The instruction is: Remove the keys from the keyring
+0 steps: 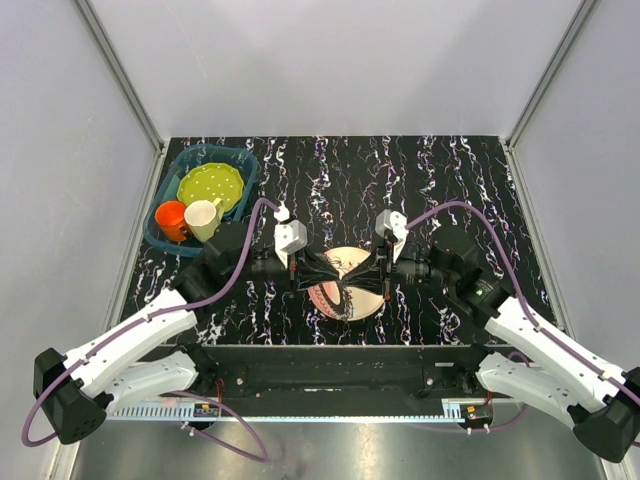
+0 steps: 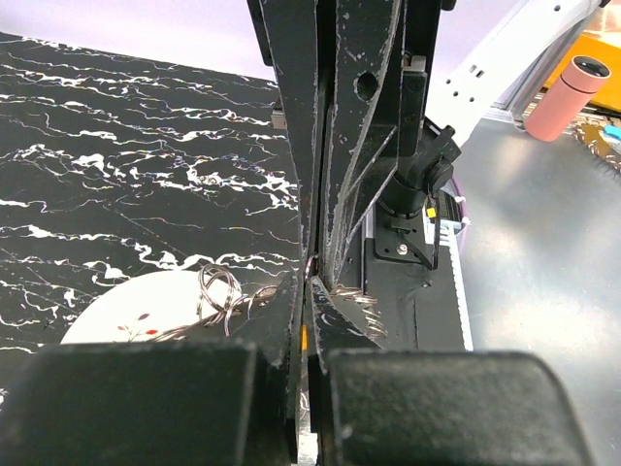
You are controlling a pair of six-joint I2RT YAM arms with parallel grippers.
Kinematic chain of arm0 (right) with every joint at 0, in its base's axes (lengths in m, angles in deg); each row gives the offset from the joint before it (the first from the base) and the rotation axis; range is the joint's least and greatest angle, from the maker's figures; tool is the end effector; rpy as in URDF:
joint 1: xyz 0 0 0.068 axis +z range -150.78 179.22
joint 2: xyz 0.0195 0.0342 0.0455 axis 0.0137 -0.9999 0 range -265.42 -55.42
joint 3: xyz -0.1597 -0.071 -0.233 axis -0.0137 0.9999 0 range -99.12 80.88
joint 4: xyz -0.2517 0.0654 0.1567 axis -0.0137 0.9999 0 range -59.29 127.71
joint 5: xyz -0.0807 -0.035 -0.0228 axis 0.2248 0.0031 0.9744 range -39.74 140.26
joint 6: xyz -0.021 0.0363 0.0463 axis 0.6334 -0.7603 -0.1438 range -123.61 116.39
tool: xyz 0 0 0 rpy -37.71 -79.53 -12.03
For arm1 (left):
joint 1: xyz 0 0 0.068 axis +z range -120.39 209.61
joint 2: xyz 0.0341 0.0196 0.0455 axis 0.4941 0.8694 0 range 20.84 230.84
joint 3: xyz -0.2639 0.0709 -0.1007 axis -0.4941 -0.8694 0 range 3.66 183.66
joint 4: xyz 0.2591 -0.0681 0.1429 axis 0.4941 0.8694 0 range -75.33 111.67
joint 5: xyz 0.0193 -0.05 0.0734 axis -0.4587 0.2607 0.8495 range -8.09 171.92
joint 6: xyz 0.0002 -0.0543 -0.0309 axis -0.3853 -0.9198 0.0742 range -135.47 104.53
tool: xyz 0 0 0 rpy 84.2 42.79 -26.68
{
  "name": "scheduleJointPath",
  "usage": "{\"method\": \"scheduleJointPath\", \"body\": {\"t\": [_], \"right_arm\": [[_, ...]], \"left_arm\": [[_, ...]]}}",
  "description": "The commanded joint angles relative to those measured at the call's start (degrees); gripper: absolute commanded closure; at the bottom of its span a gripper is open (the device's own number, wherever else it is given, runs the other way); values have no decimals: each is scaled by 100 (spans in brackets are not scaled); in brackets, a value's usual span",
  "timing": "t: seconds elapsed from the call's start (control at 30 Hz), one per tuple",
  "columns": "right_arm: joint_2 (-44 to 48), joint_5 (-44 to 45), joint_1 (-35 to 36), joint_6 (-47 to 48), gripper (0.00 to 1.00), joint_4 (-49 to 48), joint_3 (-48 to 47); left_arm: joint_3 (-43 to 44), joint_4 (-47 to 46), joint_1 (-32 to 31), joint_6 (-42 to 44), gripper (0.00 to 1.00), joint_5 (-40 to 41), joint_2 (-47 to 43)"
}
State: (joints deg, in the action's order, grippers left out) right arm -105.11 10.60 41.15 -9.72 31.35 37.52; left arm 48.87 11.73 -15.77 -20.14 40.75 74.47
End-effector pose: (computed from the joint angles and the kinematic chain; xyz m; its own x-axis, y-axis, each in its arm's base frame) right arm 0.1590 0.1837 0.3436 -0.1947 -0.0648 -0.9787 -0.9705 0.1571 0.1827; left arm 0.1579 -0.2047 0.3478 -0.1479 0.0627 -0.9870 0.9873 0.0677 -0.1437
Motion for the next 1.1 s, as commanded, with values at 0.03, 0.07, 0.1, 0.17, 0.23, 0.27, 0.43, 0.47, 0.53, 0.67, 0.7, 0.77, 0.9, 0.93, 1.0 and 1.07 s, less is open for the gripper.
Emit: {"method": "scheduleJointPath", "body": {"t": [0.03, 0.07, 0.1, 0.17, 0.23, 0.27, 0.43, 0.47, 0.53, 0.67, 0.7, 0.77, 0.9, 0.93, 1.0, 1.07], "right_arm": [[205, -235, -1, 5, 100, -372, 99], [284, -235, -10, -22, 100, -389, 108], [337, -209, -1, -48, 100, -407, 125], [468, 79, -10, -127, 100, -311, 108], [487, 335, -10, -136, 100, -109, -58], [443, 510, -1, -110, 100, 431, -164], [66, 766, -1, -206, 100, 2068, -1086], [21, 819, -1, -267, 100, 2567, -1192], [-189, 889, -1, -312, 100, 3132, -1587], [-813, 882, -10, -294, 100, 4773, -2771], [-936, 750, -1, -225, 100, 4961, -2932], [-1200, 381, -1, -198, 100, 5269, -3230], [-1297, -346, -1, -145, 100, 5236, -3364], [-1315, -506, -10, -145, 100, 5096, -3364], [-1332, -813, -1, -180, 100, 4929, -3312], [-1385, -1016, -10, -154, 100, 4787, -3285]], "left_arm": [[23, -523, -14, -192, 100, -164, -98], [23, -497, -23, -201, 100, -137, -98], [32, -454, -23, -193, 100, -102, -107], [93, -270, -14, -131, 100, -6, -133], [224, 38, -14, 79, 82, 187, -142], [338, 274, -14, 150, 75, 266, -177], [349, 393, -14, 11, 48, 592, -510], [218, 164, -14, -112, 47, 566, -581], [-266, -633, -14, -560, 44, 339, -800], [-487, -1024, -14, -1149, 39, 267, -775], [-470, -1068, -23, -1194, 39, 145, -670], [-434, -1200, -23, -1334, 39, -136, -573], [-469, -1753, -23, -1642, 39, -697, -362], [-469, -2006, -14, -1704, 39, -778, -336], [-399, -2096, -14, -1853, 41, -945, -257], [-294, -2105, -14, -1923, 43, -1094, -212]]}}
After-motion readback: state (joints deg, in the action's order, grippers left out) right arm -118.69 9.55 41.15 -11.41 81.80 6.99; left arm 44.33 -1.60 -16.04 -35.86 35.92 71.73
